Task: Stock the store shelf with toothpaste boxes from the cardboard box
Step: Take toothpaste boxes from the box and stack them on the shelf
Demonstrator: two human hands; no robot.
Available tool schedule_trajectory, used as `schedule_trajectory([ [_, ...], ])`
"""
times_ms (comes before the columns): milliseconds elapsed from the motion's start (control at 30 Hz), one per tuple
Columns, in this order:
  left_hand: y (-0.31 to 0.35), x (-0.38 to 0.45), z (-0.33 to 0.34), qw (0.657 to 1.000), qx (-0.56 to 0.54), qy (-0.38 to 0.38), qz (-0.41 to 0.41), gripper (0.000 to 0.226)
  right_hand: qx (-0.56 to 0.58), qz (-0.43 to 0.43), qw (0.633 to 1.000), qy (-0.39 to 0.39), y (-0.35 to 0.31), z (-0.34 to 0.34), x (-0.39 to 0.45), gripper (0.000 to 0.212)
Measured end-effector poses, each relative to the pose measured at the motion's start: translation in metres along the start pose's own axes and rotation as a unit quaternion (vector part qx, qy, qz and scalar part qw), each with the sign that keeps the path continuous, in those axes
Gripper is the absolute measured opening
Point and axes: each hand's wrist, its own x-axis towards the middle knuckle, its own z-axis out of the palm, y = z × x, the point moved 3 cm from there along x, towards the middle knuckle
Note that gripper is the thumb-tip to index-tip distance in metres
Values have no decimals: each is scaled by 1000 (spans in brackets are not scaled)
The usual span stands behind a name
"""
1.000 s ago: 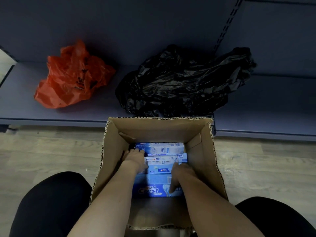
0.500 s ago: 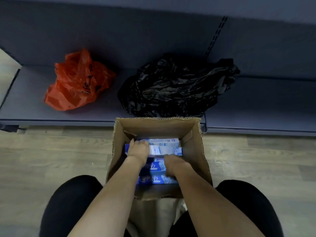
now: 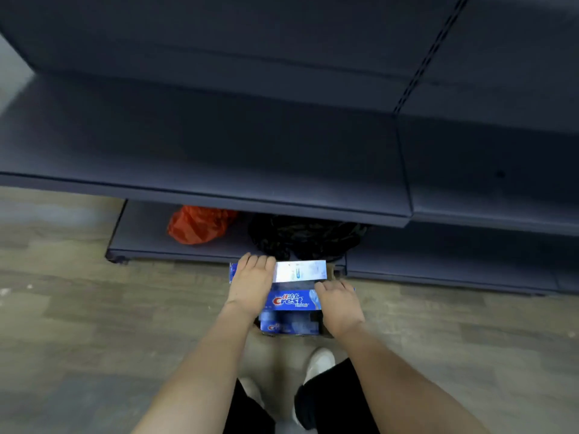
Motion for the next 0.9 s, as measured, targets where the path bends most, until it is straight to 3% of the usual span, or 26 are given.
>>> schedule_trajectory([
  [133,-15,-14,-91,998,-11,57,24,73,12,-3,997,81,-9,-78,-44,46],
  [233,-23,-19,-155,996,-9,87,21,75,6,-13,983,183,-11,-131,-72,60],
  [333,-29,-24,-211,990,-1,135,36,59,33,-19,984,173,-13,-171,-95,49],
  [400,-33,-26,-243,985,2,164,55,51,39,-32,976,214,-8,-194,-109,38],
  [700,-38,-14,-367,950,56,276,133,64,40,-82,945,314,26,-300,-152,16],
  [900,-40,17,-438,940,72,308,124,47,35,-83,911,403,55,-373,-168,17],
])
